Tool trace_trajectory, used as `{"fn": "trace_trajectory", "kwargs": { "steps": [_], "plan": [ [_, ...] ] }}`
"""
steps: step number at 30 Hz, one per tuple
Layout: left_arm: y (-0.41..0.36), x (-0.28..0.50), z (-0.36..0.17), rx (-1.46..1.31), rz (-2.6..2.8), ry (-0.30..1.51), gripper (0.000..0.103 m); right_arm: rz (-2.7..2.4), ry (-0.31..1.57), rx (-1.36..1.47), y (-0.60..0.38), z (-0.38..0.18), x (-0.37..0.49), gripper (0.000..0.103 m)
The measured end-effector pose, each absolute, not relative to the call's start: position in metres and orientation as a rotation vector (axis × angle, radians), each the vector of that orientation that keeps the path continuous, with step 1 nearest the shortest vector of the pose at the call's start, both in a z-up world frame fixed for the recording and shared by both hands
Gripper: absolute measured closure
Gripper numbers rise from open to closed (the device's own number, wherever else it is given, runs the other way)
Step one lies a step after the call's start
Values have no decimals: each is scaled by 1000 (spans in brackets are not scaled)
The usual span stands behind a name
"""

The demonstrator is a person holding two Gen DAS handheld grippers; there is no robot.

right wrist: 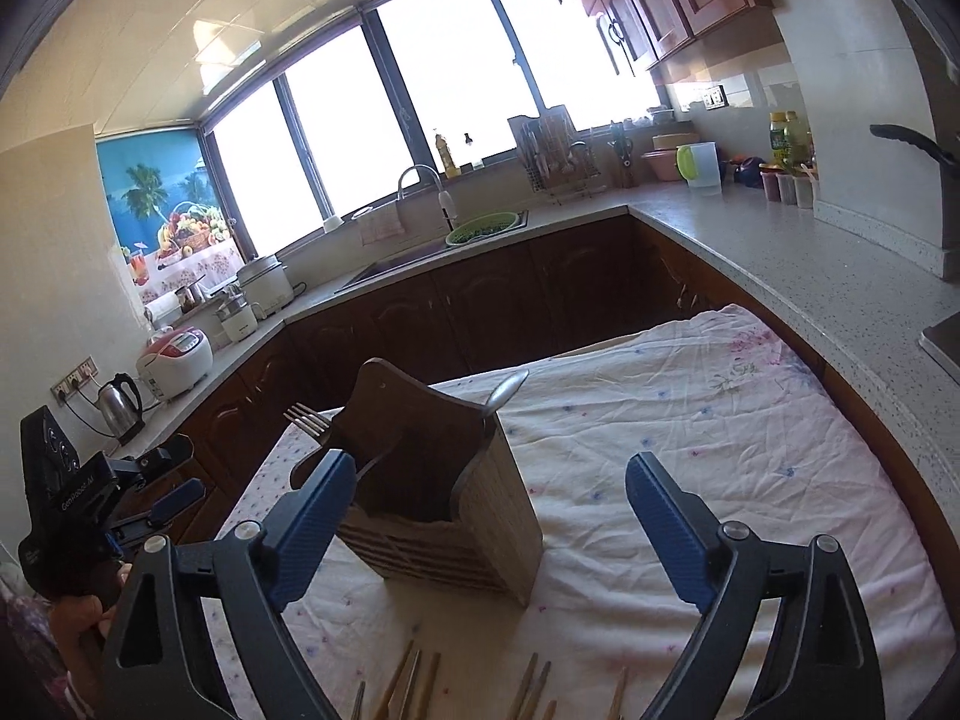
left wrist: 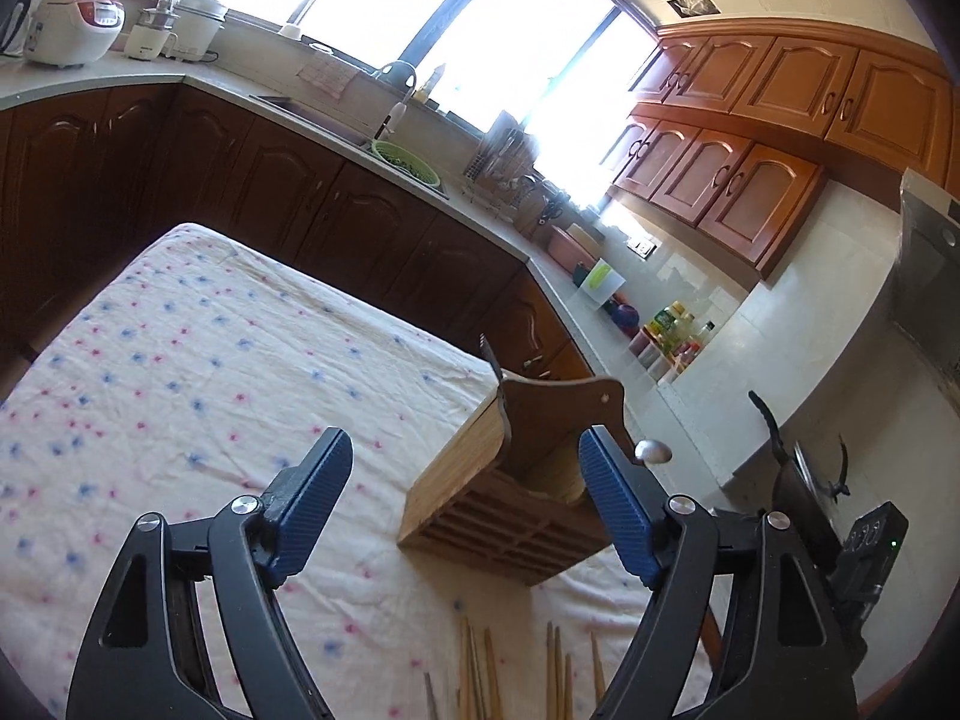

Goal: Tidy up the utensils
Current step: 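Lower the fork into the wooden holder and open the left gripper while the right releases the spoon there, then move both open grippers back over the remaining chopsticks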

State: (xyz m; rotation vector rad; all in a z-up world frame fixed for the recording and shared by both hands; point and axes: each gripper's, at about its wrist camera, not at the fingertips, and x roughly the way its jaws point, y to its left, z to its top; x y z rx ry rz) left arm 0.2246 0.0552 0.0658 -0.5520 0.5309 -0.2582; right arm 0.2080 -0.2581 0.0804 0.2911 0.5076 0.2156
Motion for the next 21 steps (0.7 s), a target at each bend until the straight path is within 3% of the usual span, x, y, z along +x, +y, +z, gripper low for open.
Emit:
{"fn": "trace_trajectory", "kwargs": {
  "steps": [12,21],
  "plan": [
    [45,131,37,-390,-200,595,21,121,539,362,-289,42,106,8],
    [18,106,11,-275,-208,679,21,83,621,308,-283,15,79,8]
  ]
}}
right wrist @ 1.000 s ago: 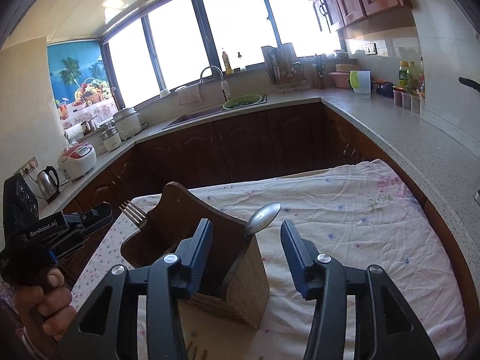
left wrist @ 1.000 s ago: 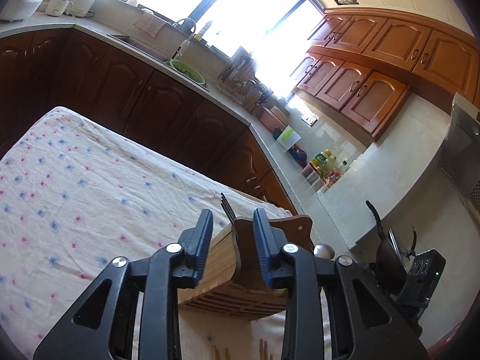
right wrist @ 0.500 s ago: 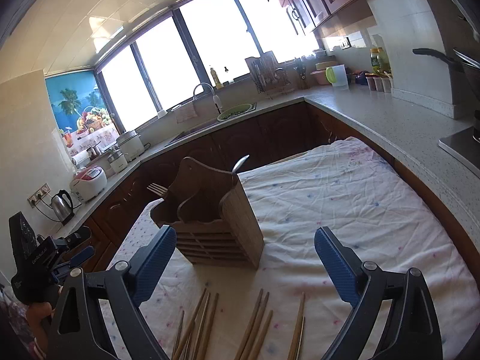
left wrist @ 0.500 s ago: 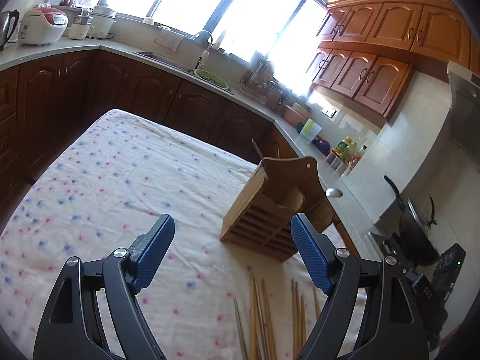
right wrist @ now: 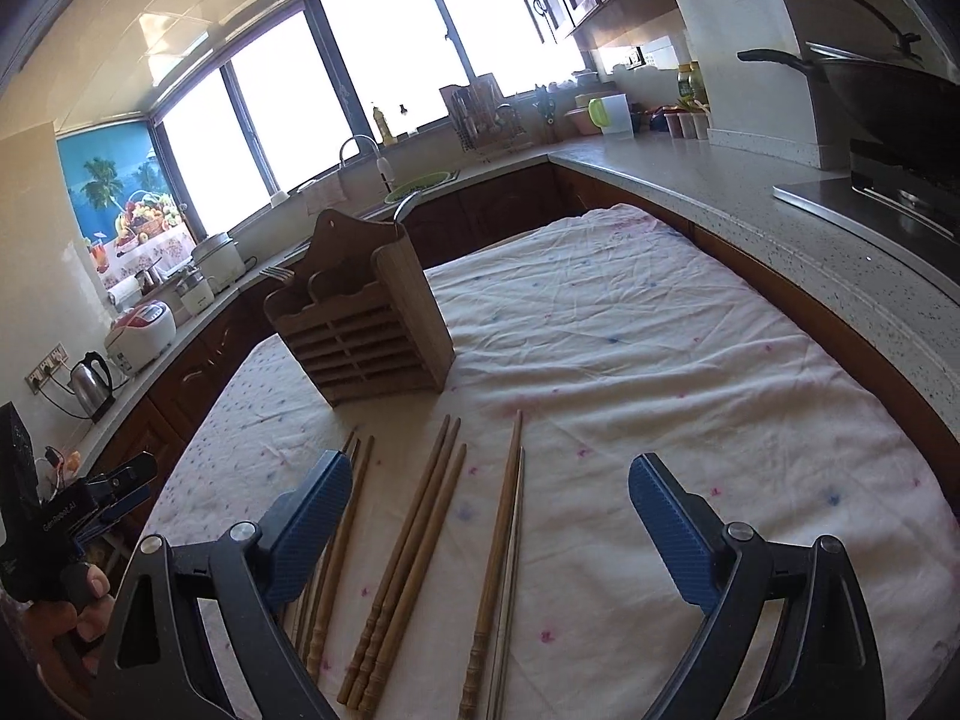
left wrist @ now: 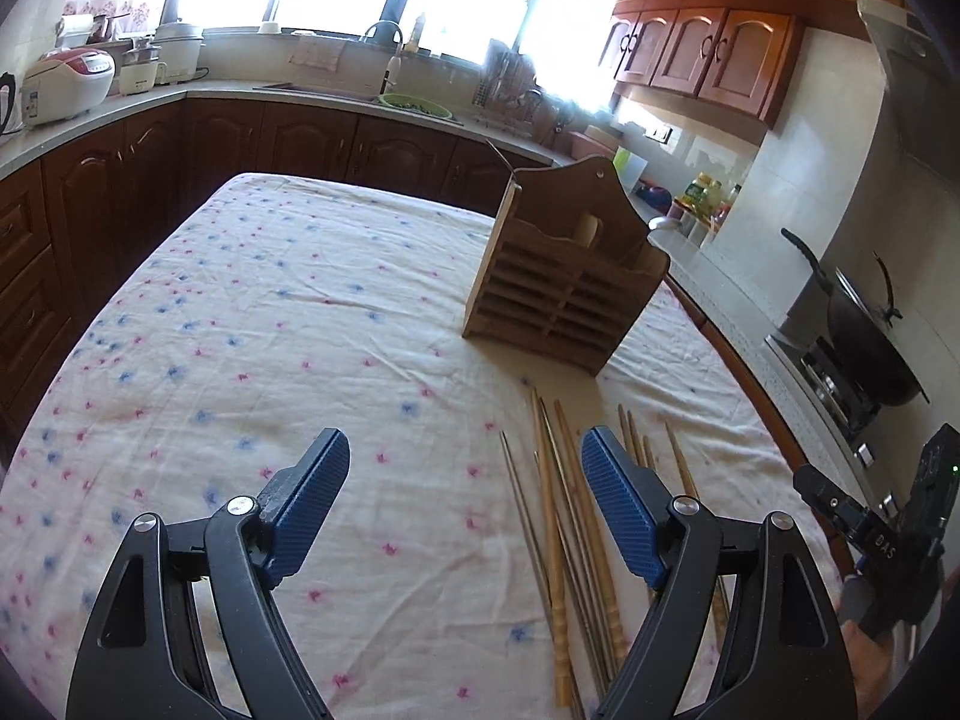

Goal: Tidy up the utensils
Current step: 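Move both open grippers back over the remaining chopsticks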

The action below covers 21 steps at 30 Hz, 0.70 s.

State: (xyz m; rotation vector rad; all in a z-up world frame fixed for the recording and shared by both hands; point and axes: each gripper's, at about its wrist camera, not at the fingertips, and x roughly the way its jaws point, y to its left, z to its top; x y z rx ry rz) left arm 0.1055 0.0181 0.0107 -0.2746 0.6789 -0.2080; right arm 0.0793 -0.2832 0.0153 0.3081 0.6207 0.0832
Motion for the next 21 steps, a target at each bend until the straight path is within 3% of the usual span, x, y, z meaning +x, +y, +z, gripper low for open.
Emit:
{"fn": "trace_trajectory", "kwargs": {
  "steps": [7,12,15,19,21],
  "plan": [
    [2,111,7,-207,-189,715,21,74,643,287,-280,7,77,10],
    [-7,123,4,-203,-219,753,22,79,671,280,-276,7,87,28],
    [-13,132,2,-202,-246,781,27,93,694,287,-272,4,94,42],
    [-25,146,-4,-190,-284,827,42,124,742,286,-263,-4,108,53],
    [-31,152,-7,-179,-295,842,43,144,778,281,-256,-11,117,59]
  ]
}}
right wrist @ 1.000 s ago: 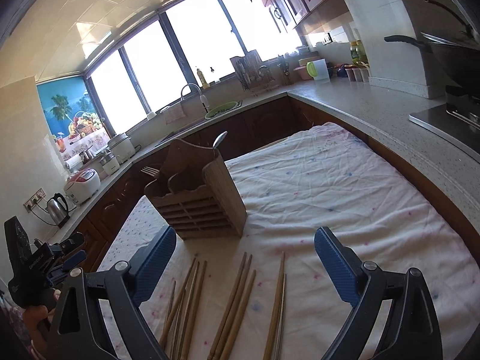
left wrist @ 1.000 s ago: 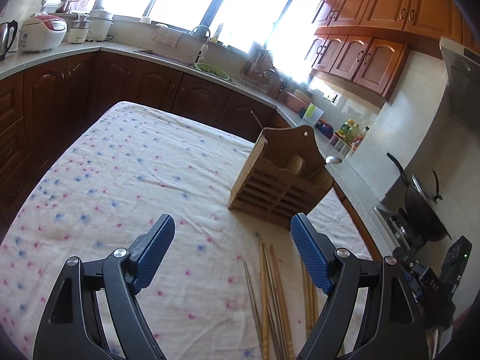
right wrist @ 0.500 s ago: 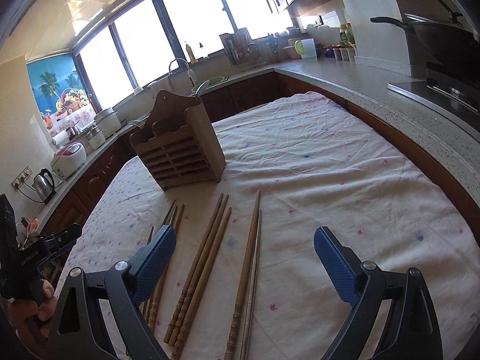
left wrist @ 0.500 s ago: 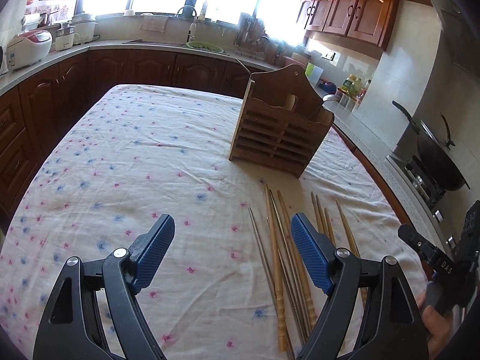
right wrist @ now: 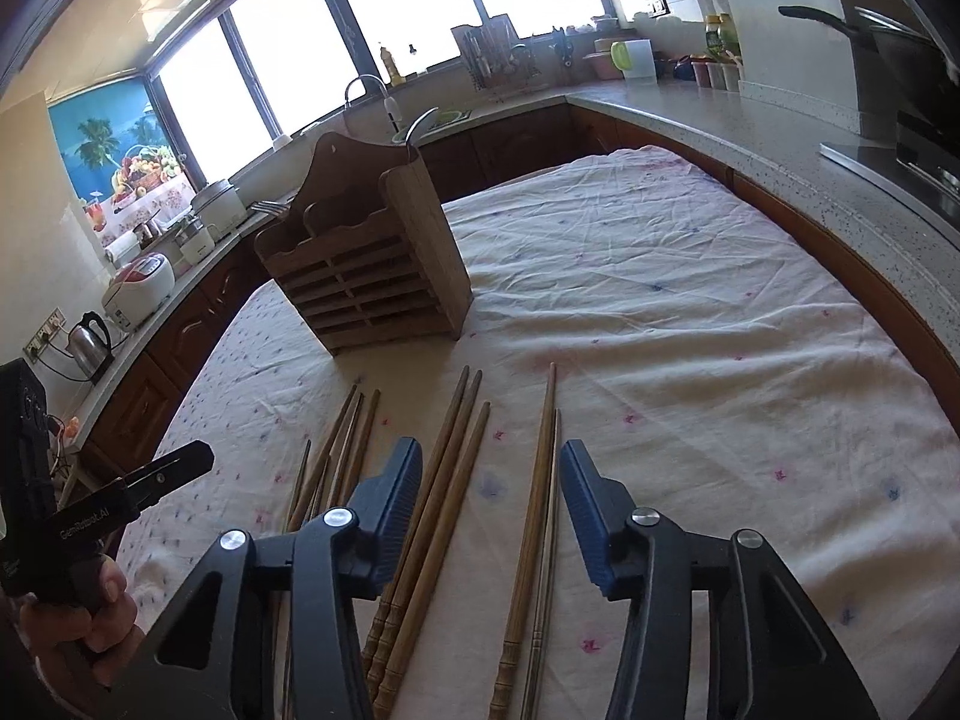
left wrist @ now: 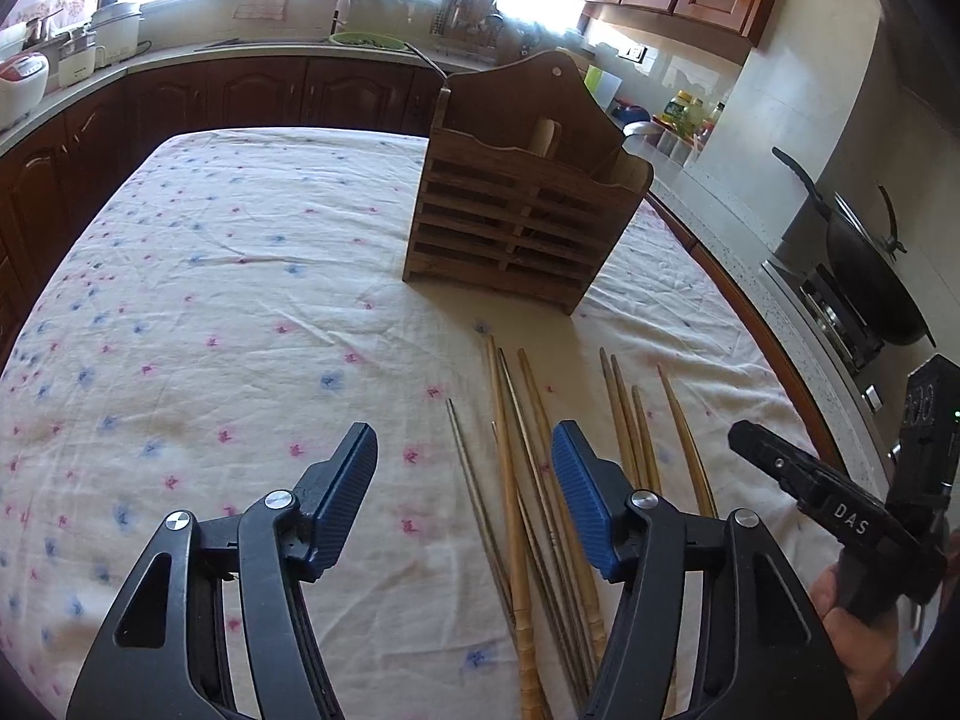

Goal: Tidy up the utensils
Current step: 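Move both open grippers back over the remaining chopsticks, then grasp a wooden chopstick with the left gripper while the right gripper grasps another chopstick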

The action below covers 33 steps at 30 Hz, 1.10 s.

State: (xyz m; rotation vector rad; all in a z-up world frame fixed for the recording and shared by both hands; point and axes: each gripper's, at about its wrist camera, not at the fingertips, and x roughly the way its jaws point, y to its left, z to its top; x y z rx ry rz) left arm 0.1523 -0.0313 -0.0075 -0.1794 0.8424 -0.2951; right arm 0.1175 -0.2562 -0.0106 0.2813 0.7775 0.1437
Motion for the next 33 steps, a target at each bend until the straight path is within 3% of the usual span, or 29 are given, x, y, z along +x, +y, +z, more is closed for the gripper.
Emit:
{"fn": "trace_trajectory", "kwargs": {
  "steps": [5,12,17,24,28,33],
  "plan": [
    [-49,174,-20,-139,-321,889,51,171,868,274,-244,-32,142,74],
    [-66,212,-36,-110,-348,956,60,168,926,229,-235,-46,165,78],
    [-78,235,-50,-60,-364,1008,83,154,945,208,-234,-51,174,87],
    [-85,243,-54,-20,-380,1001,86,146,958,147,-227,-51,187,90],
    [-92,244,-55,33,-366,982,95,137,958,88,-220,-51,191,89],
    [-85,246,-54,-12,-375,990,99,123,955,72,-218,-50,190,94]
  ]
}}
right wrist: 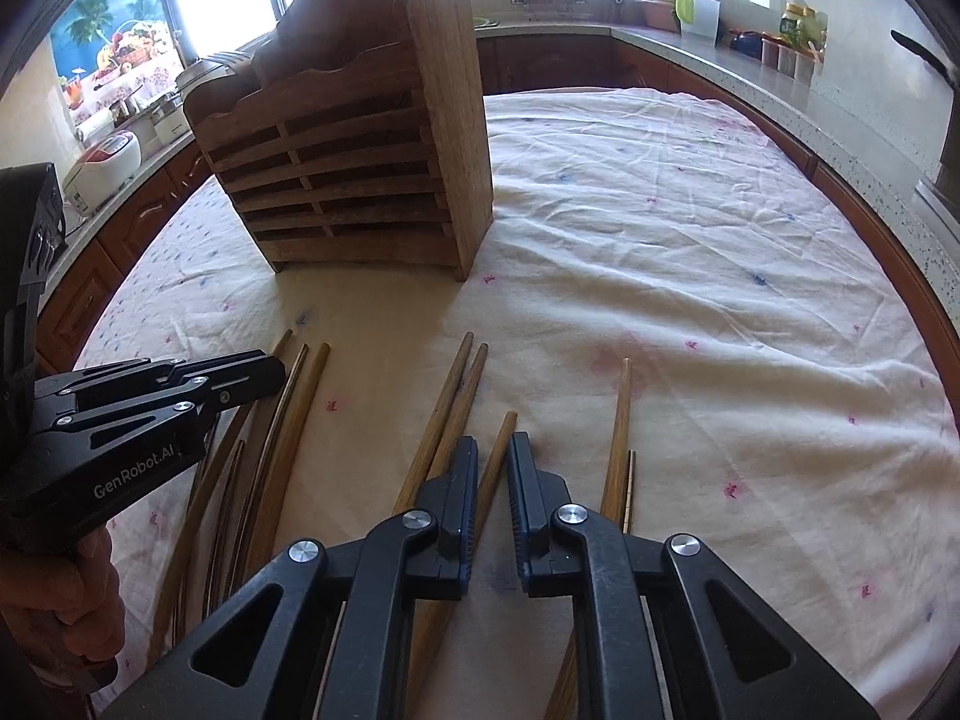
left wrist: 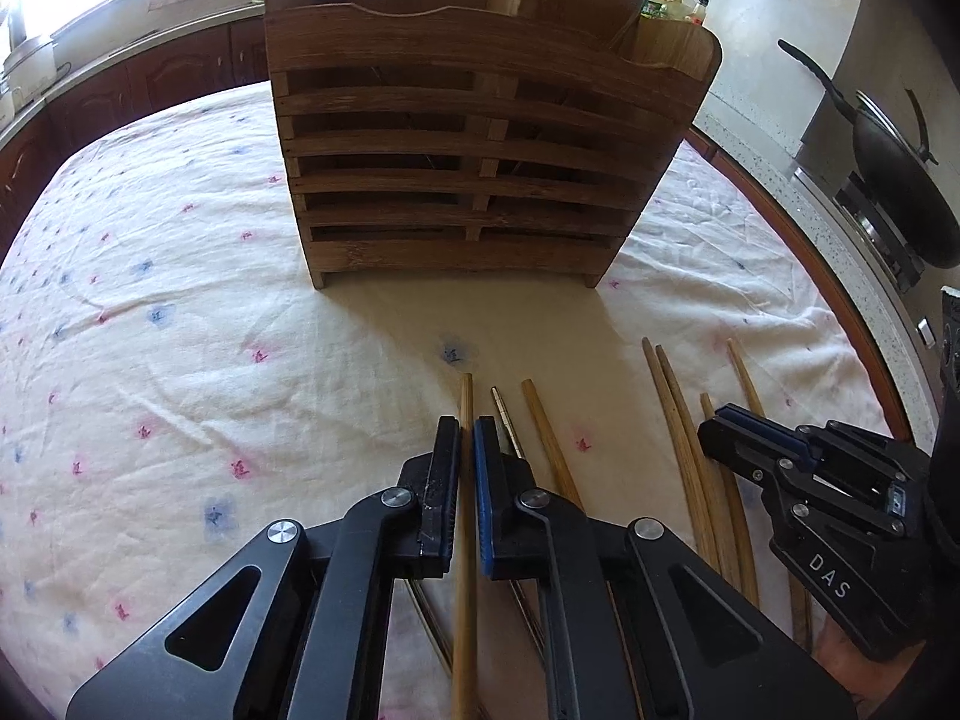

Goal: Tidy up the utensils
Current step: 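Grasp a wooden chopstick with the left gripper while the right gripper grasps another chopstick, then carry the chopstick upright into the holder with the left gripper while the right inserts its chopstick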

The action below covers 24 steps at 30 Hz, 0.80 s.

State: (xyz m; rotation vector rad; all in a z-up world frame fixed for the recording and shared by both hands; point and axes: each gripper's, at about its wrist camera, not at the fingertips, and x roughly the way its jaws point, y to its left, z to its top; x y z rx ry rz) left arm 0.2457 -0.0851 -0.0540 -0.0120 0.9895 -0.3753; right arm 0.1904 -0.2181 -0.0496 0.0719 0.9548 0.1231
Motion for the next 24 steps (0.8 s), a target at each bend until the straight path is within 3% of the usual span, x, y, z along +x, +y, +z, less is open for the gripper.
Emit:
{"fn": "trace_trajectory", "kwargs": {
  "steps": [4,24],
  "plan": [
    [-74,236,-43,-56,-391,969,99,151,950,161,-227,-46,185,98],
    [-19,149,58,-234,-489,754,99,252,702,270,-238,54,119,98]
  ]
}}
